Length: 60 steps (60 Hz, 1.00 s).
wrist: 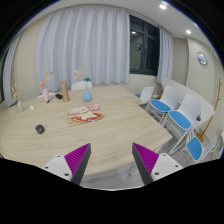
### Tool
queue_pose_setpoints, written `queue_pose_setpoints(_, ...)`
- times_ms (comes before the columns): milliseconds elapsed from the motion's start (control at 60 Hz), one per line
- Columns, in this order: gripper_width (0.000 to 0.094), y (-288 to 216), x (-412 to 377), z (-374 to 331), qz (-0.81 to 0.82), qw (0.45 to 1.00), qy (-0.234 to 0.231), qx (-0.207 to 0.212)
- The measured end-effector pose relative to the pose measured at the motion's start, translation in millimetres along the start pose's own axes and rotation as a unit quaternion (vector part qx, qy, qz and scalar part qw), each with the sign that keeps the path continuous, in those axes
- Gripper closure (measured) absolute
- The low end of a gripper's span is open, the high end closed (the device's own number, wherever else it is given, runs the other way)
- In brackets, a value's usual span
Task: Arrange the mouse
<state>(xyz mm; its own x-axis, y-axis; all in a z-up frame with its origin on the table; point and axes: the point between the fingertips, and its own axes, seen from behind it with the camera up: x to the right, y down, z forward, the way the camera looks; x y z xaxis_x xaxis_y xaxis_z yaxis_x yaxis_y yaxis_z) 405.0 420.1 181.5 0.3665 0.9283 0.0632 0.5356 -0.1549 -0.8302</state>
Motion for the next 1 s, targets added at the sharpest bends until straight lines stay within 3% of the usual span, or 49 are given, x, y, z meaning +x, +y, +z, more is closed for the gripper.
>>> queue_pose_setpoints(167,0.0084,0.8,-4.6,12.8,0.002,1.0,-0.002,-0.002)
queue_pose_setpoints(383,0.0078,-0.7,-50.3,35.4,-0.023,0.999,-0.042,0.006)
queue_pose_setpoints(1000,0.0086,33.3,-290.0,23.0,-0.08,0.983,-0.163,-0.019)
